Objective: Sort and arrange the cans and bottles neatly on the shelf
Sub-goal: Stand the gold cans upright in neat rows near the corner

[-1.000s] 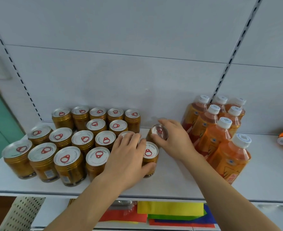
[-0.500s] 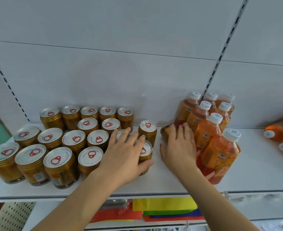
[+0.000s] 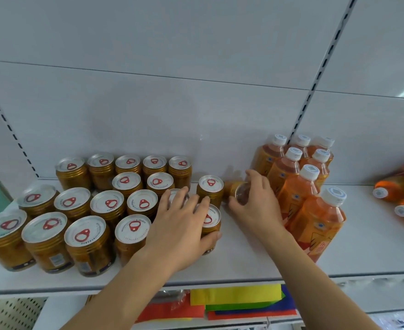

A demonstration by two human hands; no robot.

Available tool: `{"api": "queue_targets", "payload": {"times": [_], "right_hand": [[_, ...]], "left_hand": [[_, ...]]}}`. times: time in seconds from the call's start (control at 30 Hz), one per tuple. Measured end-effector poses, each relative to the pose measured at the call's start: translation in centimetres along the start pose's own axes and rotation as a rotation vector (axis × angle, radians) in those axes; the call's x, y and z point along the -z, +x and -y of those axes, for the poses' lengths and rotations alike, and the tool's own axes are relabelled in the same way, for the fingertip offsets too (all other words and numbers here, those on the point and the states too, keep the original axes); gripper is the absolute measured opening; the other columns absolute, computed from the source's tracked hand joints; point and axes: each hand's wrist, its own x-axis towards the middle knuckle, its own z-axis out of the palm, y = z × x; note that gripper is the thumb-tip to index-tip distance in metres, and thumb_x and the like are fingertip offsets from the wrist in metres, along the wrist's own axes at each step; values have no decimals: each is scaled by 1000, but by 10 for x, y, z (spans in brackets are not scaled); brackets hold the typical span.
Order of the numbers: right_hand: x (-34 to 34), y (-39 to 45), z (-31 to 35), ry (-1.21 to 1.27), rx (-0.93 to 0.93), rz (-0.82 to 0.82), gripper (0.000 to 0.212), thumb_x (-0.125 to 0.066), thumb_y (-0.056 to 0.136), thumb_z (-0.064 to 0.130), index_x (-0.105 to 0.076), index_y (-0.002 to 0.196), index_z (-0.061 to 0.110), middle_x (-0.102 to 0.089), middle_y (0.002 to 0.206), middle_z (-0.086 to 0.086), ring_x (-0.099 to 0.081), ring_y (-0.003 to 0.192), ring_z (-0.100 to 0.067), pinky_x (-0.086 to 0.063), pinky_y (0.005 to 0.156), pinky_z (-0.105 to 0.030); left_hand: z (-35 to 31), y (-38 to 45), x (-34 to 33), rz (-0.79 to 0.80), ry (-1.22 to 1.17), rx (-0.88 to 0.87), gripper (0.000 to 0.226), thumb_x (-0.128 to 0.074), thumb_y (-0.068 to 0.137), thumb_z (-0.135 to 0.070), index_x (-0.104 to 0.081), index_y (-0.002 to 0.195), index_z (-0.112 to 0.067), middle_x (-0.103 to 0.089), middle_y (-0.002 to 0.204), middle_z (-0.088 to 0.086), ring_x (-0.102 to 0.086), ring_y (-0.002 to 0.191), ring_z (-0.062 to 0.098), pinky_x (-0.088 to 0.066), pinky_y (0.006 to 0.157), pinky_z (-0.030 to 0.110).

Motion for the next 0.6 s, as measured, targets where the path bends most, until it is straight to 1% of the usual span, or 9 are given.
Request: {"api": "queue_targets", "payload": {"times": [0.07,0.1,0.2,0.27,0.33,0.4,0.47,0.53,0.6], "right_hand": [[-1,9,2,54,-14,-41,81,-80,90,40,-37,157,25,-50,153,0,-54,135,-20,-53,105,-38],[-2,15,3,55,-3,-35,79,-79,92,43,-38,157,24,-54,151,0,-54,135,-20,-52,105,-36],[-9,29,1,-1,52,49,76,-66,101,50,-32,163,21,-56,154,-4,-53,140,-24,-48,109,-39],[-11,34,-1,-41,82,125,70,-51,108,51,-28,166,20,-46,164,-5,-44,149,-25,-40,118,-40],[-14,34,-4,-53,121,200,68,-38,112,52,-22,169,19,-29,174,-3,-27,159,-22,-24,127,-36],[-13,33,-8,-61,144,242,70,-29,113,56,-14,171,20,-15,178,1,-10,164,-18,-9,130,-32],[-11,33,-9,-79,156,207,73,-24,111,61,-12,171,22,-8,179,4,-2,165,-18,-3,132,-36],[-7,32,-3,-128,193,119,77,-19,109,66,-15,171,21,-8,179,1,-1,165,-21,-5,133,-41],[-1,30,12,-163,266,52,84,-15,105,70,-21,170,17,-13,178,-4,-4,165,-25,-10,133,-46]], "left_hand": [[0,0,0,3,1,4,84,-34,96,-78,-30,164,-27,-36,168,1,-17,160,28,-12,129,57],[0,0,0,4,4,5,85,-34,96,-78,-30,164,-27,-36,168,1,-18,160,29,-14,128,57],[-1,0,0,26,5,5,85,-34,98,-77,-23,166,-28,-30,171,1,-13,161,28,-13,129,56],[-1,1,2,33,-3,7,84,-35,99,-76,-20,166,-28,-27,172,1,-10,162,27,-11,129,56],[-2,2,3,39,0,10,84,-35,99,-76,-19,167,-28,-25,172,1,-8,162,27,-9,130,56],[-2,1,3,45,8,14,86,-33,99,-77,-18,167,-27,-23,173,1,-7,162,27,-8,129,57],[-3,1,4,41,1,21,89,-30,96,-81,-20,167,-27,-24,173,2,-9,162,27,-8,129,57],[-3,0,9,18,-17,36,92,-26,93,-84,-21,166,-28,-25,173,1,-10,162,26,-7,130,57],[0,-2,18,-13,-34,63,92,-21,93,-85,-20,167,-30,-25,173,-2,-9,162,24,-7,130,55]]}}
